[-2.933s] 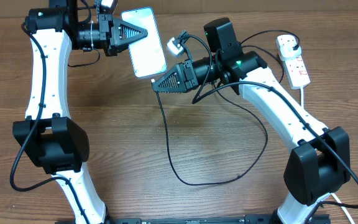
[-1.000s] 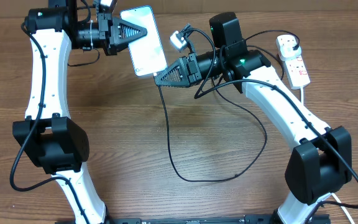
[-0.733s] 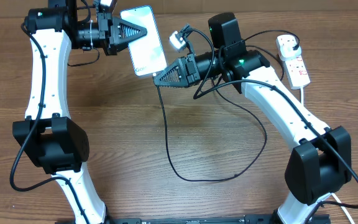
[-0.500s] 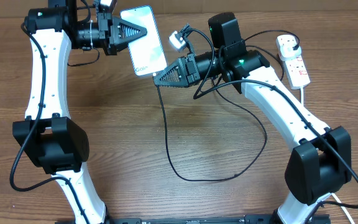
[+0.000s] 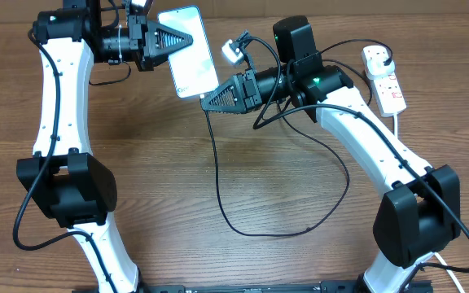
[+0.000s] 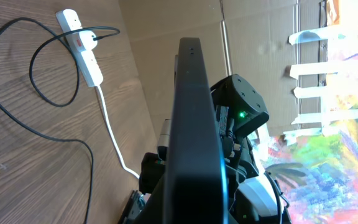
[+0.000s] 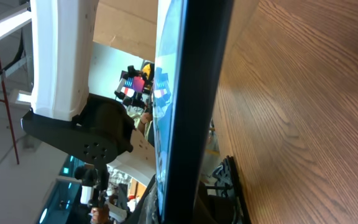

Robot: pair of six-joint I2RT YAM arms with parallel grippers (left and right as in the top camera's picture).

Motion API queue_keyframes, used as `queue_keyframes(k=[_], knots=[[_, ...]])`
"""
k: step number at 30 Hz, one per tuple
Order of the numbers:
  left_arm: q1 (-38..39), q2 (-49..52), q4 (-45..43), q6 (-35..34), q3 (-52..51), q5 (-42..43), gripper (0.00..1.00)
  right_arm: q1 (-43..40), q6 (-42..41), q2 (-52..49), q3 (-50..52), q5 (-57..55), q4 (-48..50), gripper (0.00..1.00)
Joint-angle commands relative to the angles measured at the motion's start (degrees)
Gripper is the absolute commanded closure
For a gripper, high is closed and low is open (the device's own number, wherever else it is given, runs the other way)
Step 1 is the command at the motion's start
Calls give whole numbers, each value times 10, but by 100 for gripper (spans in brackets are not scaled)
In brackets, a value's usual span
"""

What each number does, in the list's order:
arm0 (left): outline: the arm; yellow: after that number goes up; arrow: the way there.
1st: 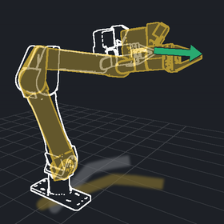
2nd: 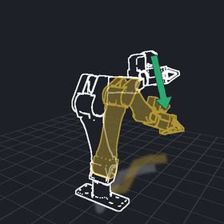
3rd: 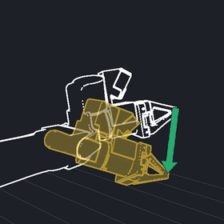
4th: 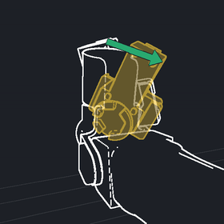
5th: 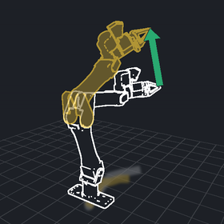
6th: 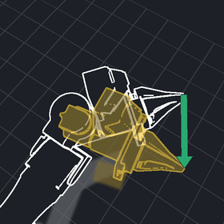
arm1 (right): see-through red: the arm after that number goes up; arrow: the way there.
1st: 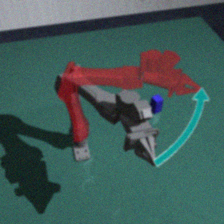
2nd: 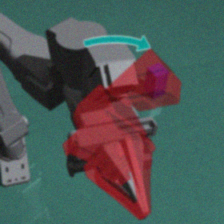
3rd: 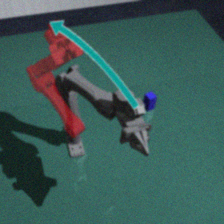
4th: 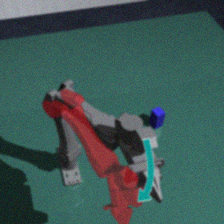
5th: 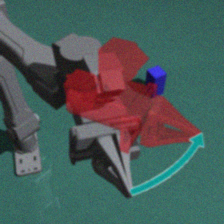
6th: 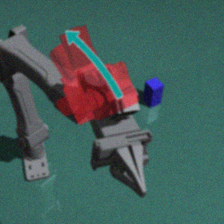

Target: Plug charger to phone and switch on socket

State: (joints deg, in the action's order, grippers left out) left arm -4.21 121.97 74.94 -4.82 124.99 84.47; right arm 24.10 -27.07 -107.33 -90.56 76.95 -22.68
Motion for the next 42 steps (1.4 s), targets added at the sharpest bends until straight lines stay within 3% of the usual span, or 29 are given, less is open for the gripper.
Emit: queue_keyframes(k=[1, 42], knots=[[5, -4, -3, -16, 8, 37, 96, 0, -7, -2, 3, -7, 4, 96], [7, -4, -4, -16, 8, 4, 96, 6, -13, -2, 3, 12, 17, 96]])
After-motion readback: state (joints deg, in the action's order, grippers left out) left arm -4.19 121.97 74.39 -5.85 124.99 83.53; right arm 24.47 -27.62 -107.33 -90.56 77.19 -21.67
